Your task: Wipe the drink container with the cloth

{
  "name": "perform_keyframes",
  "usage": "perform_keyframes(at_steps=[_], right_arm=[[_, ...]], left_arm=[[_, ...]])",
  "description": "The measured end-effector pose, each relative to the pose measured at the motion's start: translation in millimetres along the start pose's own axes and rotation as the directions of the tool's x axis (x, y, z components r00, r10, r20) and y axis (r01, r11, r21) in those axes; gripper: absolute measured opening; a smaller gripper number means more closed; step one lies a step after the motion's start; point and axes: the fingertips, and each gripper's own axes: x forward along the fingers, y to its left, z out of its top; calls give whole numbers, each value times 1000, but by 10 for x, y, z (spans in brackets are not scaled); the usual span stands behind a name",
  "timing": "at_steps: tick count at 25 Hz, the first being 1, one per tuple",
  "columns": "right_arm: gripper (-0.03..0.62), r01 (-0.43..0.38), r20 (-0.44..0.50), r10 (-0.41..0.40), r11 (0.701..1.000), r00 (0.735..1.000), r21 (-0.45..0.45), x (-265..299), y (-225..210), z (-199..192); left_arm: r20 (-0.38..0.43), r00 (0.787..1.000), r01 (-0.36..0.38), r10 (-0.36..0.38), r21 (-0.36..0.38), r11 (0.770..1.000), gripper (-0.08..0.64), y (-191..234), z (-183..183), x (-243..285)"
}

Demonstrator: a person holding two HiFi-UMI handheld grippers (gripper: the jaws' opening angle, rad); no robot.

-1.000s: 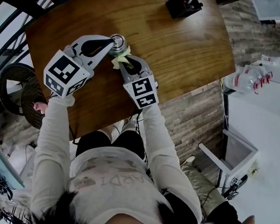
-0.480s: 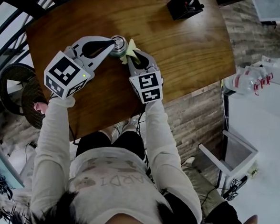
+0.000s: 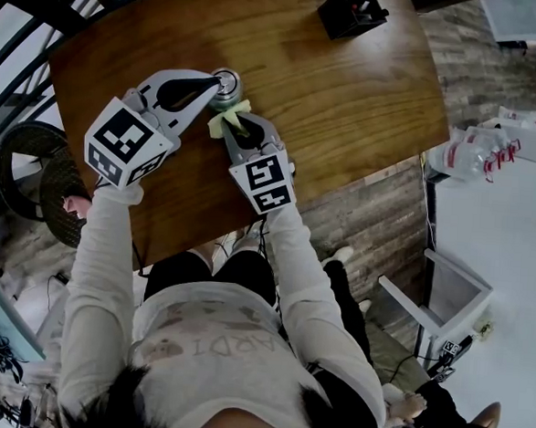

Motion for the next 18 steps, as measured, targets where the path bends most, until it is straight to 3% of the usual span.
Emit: perform_keyframes(at_steps=[12,18], right_arm=[[61,-53,-22,51,997,998,-53,221,396,134],[61,-31,36,30,999,999,24,30,355,199]], left_arm=[[7,1000,2,-2,-3,1000,2,6,6,4],[9,1000,-7,7,-7,1000,2,5,5,-22]])
